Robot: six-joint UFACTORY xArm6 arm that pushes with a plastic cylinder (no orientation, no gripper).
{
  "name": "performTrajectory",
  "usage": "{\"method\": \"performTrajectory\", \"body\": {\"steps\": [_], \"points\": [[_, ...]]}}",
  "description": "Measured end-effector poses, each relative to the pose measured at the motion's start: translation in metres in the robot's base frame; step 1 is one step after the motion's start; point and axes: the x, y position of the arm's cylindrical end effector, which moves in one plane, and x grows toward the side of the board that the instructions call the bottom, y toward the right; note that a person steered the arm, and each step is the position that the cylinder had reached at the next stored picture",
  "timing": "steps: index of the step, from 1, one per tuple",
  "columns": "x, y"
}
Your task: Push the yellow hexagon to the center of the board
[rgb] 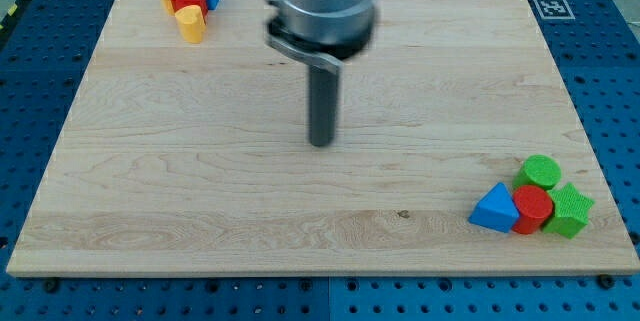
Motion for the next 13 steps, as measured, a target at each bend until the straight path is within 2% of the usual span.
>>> {"method": "performTrajectory", "body": {"steps": [3, 5, 6, 8, 10, 13], "points": [[-0.151, -0.240], [-0.201, -0.248], [-0.267, -0.239], [-0.263, -0.219], [-0.220, -0.137], [-0.165, -0.077]]}}
